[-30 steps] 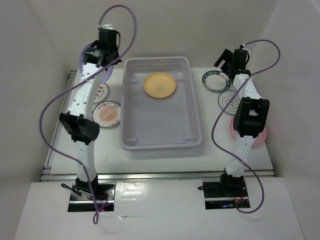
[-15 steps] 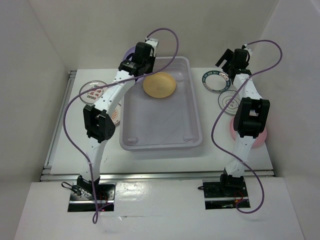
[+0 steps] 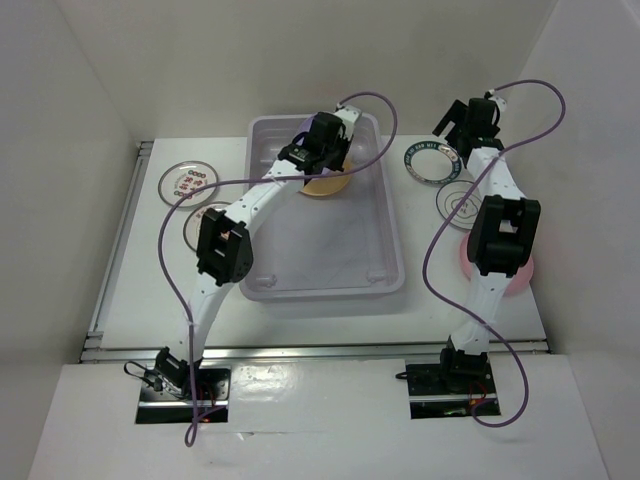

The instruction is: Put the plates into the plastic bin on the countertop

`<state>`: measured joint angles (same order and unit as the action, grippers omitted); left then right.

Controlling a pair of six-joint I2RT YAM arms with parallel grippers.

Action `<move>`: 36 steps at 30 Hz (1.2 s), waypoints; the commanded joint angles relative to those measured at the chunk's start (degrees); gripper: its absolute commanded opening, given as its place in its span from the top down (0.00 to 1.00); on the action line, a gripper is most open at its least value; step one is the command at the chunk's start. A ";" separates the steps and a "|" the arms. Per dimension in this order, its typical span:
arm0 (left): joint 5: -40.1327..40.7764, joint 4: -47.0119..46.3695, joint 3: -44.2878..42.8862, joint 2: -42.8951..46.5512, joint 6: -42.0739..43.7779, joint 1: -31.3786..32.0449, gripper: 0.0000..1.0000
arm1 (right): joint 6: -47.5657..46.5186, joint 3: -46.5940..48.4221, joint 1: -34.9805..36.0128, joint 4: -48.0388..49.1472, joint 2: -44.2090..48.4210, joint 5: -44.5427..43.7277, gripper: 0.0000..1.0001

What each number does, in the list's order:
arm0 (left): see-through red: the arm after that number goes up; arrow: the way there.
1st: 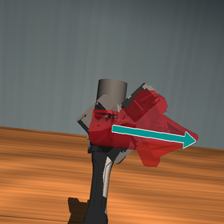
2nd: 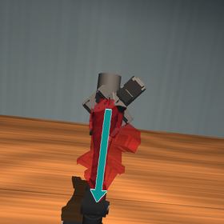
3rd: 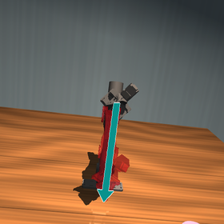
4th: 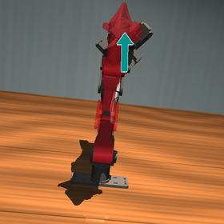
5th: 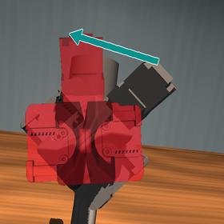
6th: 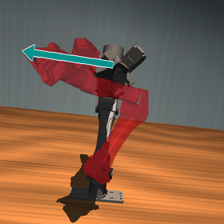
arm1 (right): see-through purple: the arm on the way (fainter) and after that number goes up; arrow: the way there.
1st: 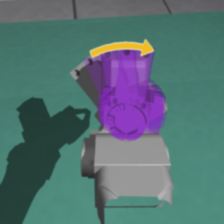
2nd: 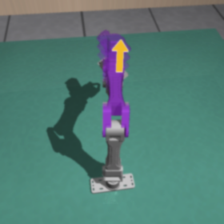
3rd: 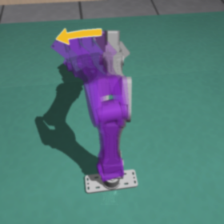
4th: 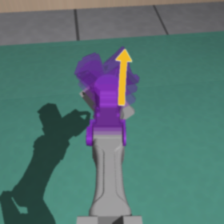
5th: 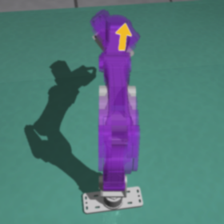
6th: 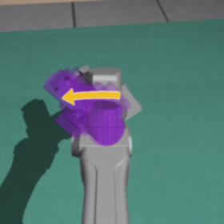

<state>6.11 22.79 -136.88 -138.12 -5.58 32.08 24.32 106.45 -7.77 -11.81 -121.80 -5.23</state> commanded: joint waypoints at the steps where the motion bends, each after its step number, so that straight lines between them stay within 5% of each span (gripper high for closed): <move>1: 1.54 -5.91 -0.23 0.31 2.33 -0.87 1.00 | -1.46 0.77 -0.32 0.56 4.46 -1.36 0.00; 15: 0.22 -7.76 2.75 -1.97 0.66 -0.87 1.00 | -2.52 0.77 -0.32 0.56 4.46 -1.36 0.00; 22: 0.75 -7.76 5.04 -1.97 1.18 -0.87 0.85 | -3.66 0.77 -0.32 0.04 4.99 -1.36 0.00; 25: 0.75 -7.15 5.04 -1.45 1.71 -0.87 0.72 | -4.89 1.30 -0.32 -0.49 6.13 -0.83 0.00; 31: 0.13 -2.76 2.24 2.14 1.72 -0.87 0.06 | -5.42 0.25 -0.32 -0.49 7.89 -3.19 0.00; 36: -0.40 4.18 -3.04 7.42 2.95 -2.79 0.01 | -5.42 1.65 -0.32 -5.93 7.72 -6.97 0.00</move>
<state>6.72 24.58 -134.67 -138.98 -4.25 30.79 19.84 106.45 -7.77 -14.41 -117.03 -8.25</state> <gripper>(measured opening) 0.992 0.999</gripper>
